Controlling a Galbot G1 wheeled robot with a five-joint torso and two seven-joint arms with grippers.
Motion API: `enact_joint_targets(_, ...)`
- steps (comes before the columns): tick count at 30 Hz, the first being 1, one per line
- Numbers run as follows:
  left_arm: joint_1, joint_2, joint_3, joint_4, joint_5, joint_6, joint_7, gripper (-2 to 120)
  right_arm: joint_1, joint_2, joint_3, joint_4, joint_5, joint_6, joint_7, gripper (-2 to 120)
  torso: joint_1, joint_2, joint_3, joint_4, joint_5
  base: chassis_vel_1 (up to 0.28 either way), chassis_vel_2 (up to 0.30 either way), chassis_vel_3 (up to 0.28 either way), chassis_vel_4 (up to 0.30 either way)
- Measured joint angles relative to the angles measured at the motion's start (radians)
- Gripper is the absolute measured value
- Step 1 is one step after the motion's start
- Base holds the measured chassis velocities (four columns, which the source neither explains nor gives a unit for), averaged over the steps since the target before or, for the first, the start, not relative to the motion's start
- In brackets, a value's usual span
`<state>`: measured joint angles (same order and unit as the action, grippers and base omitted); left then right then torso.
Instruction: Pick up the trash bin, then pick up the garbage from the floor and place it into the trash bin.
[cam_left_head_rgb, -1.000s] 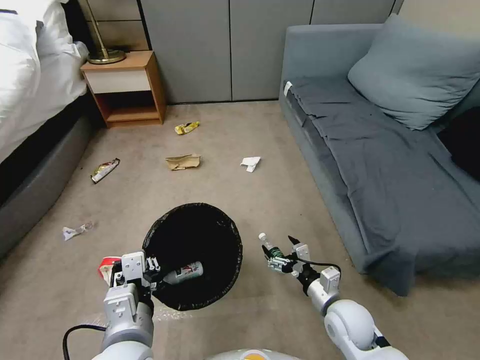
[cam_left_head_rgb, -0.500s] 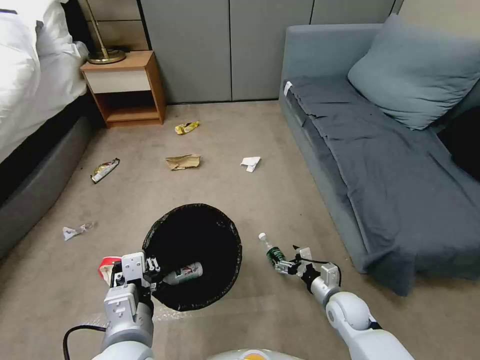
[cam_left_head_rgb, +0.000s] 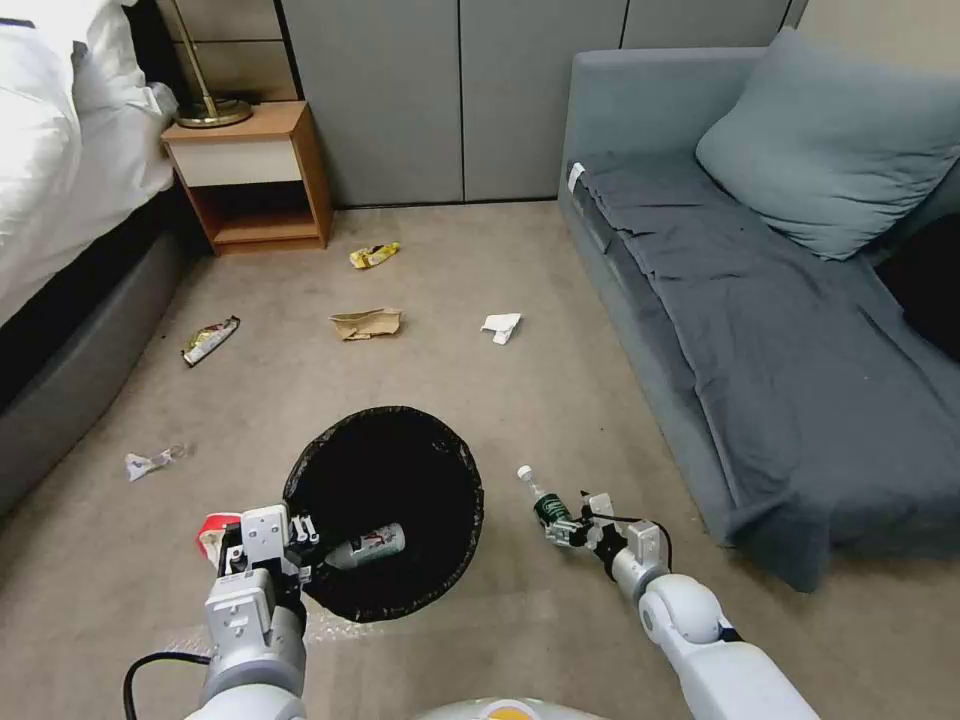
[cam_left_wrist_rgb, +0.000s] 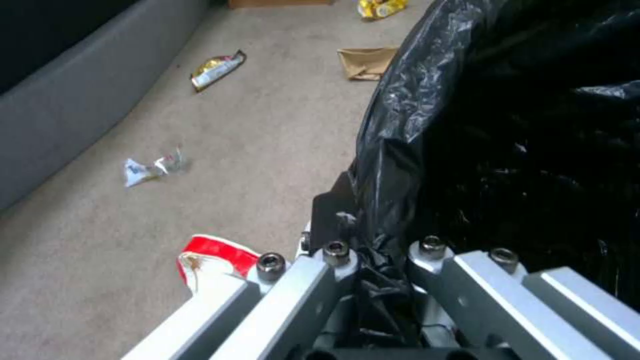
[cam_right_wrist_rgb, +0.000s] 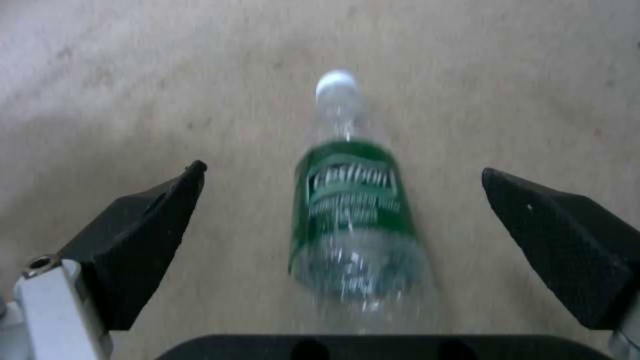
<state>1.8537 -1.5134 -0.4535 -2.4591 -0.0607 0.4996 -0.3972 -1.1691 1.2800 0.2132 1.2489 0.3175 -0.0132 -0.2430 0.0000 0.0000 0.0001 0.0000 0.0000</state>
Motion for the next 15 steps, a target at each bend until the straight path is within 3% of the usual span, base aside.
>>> enact_joint_targets(4,0.0,0.0,0.001,0.0,0.0,-0.002,-0.001,1,-0.01,0.009,0.003,-0.023,-0.023,0.017,-0.003,93,0.0,0.0,0.0,0.0,0.0,0.0,0.0,0.0,0.0)
enact_joint_targets(15,-0.001,-0.001,0.002,0.0,-0.001,-0.006,-0.004,1,-0.016,0.016,0.018,-0.095,-0.059,0.061,-0.008,54,0.0,0.0,0.0,0.0,0.0,0.0,0.0,0.0,0.0)
